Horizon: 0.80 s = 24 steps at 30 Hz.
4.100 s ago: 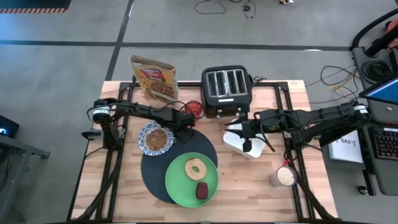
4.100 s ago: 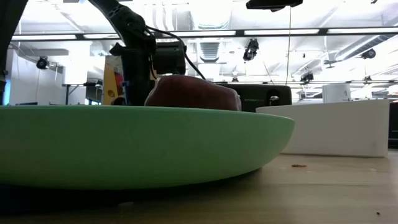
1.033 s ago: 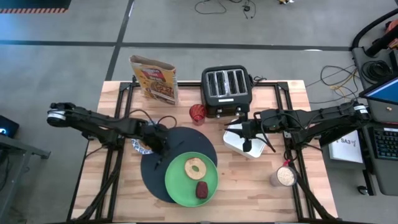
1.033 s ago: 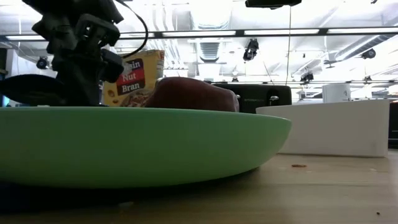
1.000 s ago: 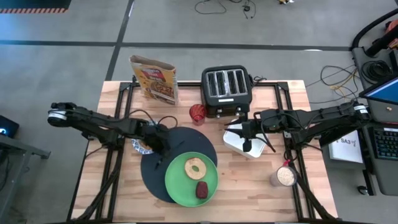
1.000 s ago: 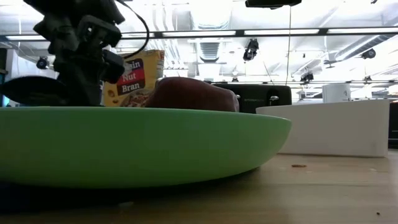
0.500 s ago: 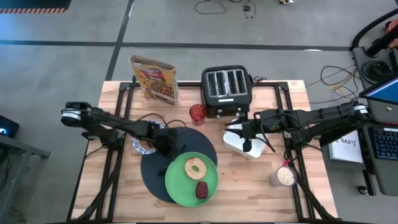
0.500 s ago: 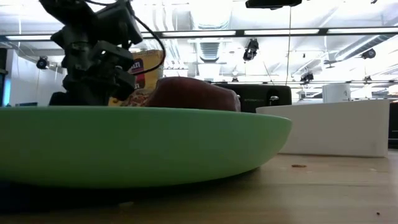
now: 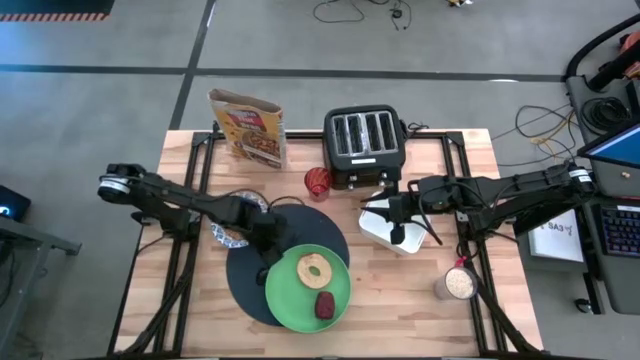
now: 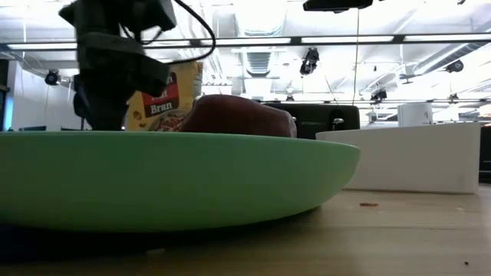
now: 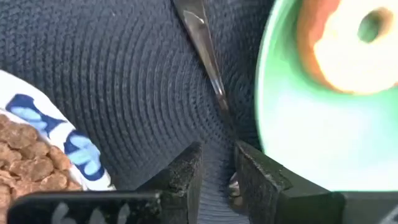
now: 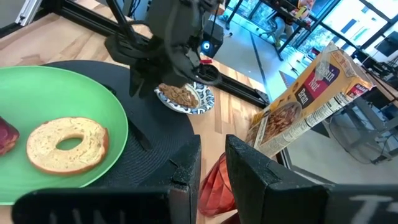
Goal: Arrange a breakfast setting
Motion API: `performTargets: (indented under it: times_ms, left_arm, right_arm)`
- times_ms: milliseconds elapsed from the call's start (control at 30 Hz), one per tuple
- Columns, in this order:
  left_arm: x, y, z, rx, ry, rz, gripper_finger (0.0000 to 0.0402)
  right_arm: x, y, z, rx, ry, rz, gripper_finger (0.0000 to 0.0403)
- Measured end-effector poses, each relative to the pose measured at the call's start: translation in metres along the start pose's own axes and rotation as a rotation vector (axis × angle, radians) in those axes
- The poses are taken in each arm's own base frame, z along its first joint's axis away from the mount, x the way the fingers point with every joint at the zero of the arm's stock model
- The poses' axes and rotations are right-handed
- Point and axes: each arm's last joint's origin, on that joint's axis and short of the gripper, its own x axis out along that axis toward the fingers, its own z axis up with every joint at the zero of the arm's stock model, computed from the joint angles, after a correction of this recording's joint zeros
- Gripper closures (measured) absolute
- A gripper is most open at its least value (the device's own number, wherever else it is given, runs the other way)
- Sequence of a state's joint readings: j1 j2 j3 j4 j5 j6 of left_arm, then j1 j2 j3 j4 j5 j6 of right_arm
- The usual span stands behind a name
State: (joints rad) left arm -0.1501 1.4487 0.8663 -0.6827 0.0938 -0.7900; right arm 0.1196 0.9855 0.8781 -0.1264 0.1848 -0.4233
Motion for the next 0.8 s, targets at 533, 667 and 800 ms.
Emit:
performTargets:
  times_ms: [533, 667, 800]
  left_arm:
    - [-0.003, -0.03, -0.058, 0.293, -0.13, 0.163, 0.0324]
    - [-0.009, -0.022, -0.077, 0.277, -0.149, 0.357, 0.0324]
    - [-0.025, -0.023, -0.085, 0.273, -0.279, 0.407, 0.0324]
  right_arm:
    - [0.0, 0.001, -0.001, 0.012, 0.0, -0.001, 0.0339]
    - [0.0, 0.001, -0.001, 0.02, 0.0, 0.0, 0.0339]
    - [0.0, 0.0, 0.0, 0.022, -0.01, -0.005, 0.0339]
